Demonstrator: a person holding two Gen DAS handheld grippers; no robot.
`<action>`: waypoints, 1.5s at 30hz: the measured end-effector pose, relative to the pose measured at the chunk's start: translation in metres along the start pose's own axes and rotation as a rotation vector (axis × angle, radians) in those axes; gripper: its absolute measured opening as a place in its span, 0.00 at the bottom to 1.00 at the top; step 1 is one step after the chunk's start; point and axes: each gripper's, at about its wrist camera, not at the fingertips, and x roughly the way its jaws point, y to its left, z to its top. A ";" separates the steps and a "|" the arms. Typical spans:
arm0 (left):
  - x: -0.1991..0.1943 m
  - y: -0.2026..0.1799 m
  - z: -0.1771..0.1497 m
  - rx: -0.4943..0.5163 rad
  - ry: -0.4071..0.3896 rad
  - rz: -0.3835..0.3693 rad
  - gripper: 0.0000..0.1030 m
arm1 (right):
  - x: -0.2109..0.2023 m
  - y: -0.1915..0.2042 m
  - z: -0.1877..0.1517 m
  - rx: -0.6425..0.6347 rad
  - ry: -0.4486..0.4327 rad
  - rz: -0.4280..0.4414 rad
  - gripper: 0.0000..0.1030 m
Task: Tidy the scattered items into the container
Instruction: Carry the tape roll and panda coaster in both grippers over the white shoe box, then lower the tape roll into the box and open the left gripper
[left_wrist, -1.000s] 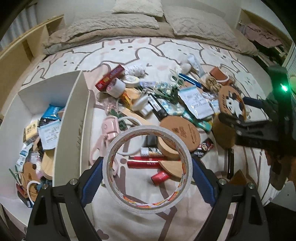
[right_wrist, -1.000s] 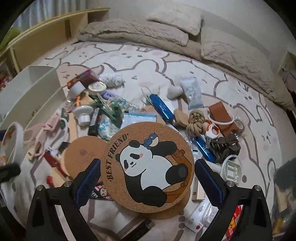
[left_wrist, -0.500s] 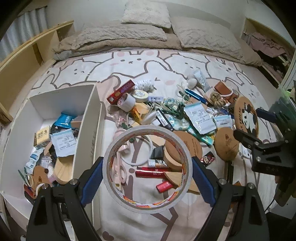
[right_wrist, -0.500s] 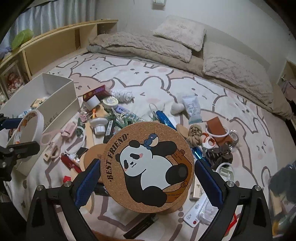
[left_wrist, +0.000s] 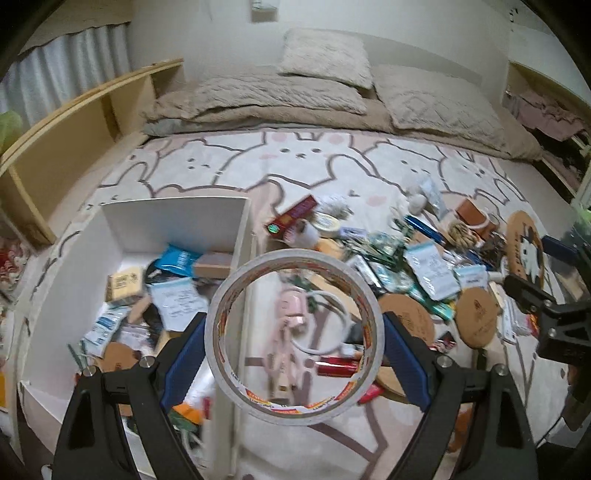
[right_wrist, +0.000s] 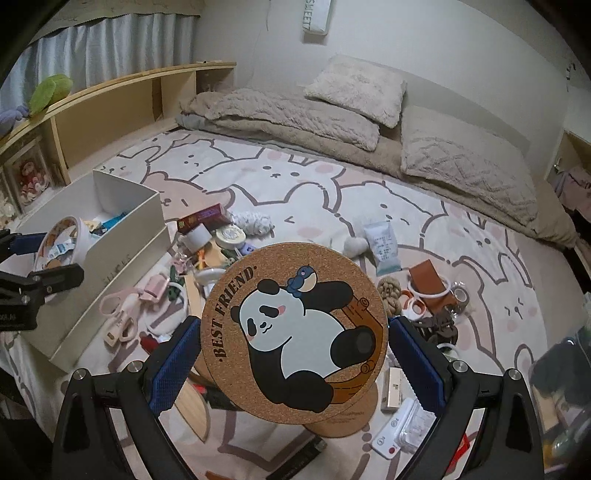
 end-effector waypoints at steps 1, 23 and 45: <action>0.000 0.006 0.000 -0.009 -0.004 0.009 0.88 | -0.001 0.002 0.001 -0.001 -0.005 -0.002 0.97; -0.007 0.124 -0.009 -0.193 -0.059 0.164 0.88 | -0.022 0.060 0.037 0.038 -0.100 0.111 0.97; 0.016 0.202 -0.029 -0.294 0.038 0.197 0.88 | -0.035 0.132 0.044 -0.091 -0.106 0.228 0.97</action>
